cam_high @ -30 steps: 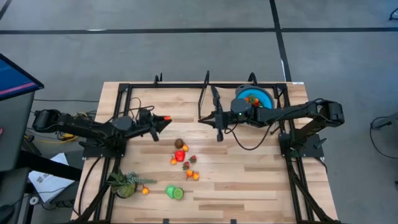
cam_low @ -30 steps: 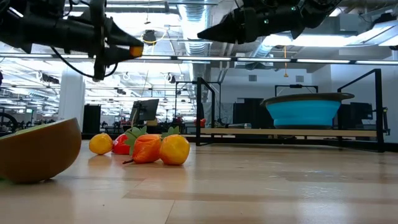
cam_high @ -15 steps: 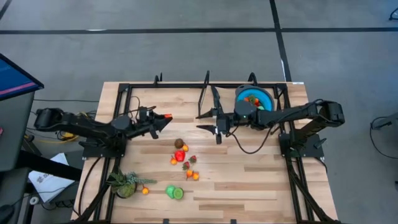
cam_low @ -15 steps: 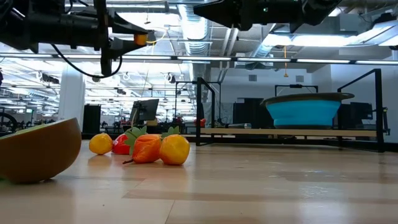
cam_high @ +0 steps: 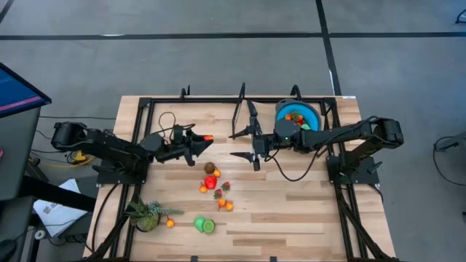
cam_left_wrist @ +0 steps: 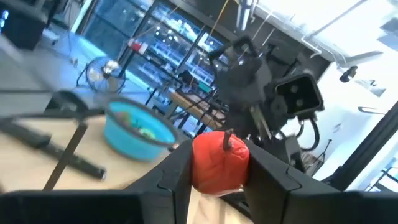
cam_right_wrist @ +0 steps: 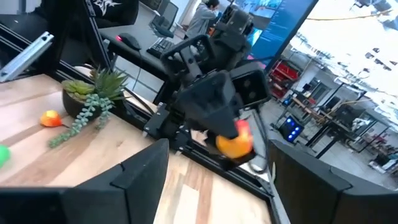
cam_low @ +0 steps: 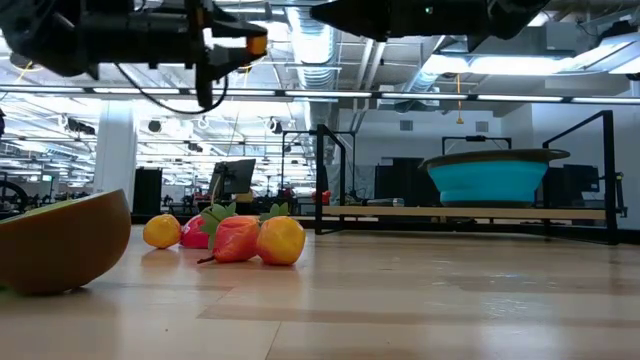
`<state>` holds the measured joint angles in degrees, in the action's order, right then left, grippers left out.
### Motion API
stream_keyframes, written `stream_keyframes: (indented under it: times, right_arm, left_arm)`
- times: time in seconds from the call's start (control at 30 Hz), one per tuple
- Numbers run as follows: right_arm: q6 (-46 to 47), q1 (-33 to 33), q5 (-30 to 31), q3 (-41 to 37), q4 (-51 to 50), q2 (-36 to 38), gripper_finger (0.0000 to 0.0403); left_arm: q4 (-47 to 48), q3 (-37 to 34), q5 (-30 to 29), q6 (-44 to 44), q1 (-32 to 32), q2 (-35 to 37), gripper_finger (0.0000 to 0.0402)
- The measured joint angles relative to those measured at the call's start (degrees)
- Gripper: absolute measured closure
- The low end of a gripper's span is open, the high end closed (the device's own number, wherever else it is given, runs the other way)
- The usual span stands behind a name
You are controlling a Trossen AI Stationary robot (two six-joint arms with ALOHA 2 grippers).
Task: Pick & Place Fruit
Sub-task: Put the orange pear into the blue colander
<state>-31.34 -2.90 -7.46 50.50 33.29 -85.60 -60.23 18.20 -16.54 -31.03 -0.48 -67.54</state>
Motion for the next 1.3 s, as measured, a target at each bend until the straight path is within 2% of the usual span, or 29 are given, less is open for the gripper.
stream_keyframes:
  times: [0.33,0.5,0.8,0.97,1.3]
  right_arm:
    - [-2.19,0.45,0.34,-0.02,-0.98,0.00,0.0138]
    - [-5.41,2.07,4.22,-0.02,-0.23,-0.55,0.0138]
    - [-8.56,3.09,6.71,0.47,8.59,-8.57,0.0138]
    - [-11.11,3.70,13.04,1.35,20.03,-13.09,0.0138]
    - [-11.18,3.65,13.44,8.51,20.08,-19.91,0.0138]
  left_arm:
    - [-0.24,3.06,0.97,1.75,0.14,-0.93,0.0291]
    - [-0.36,3.13,0.97,0.20,0.14,-1.95,0.0288]
    - [-0.28,5.39,1.92,-0.96,-0.25,-5.69,0.0289]
    - [0.03,5.34,2.01,-1.00,-0.40,-5.84,0.0286]
    - [-0.20,5.33,2.43,-1.00,-0.43,-5.72,0.0286]
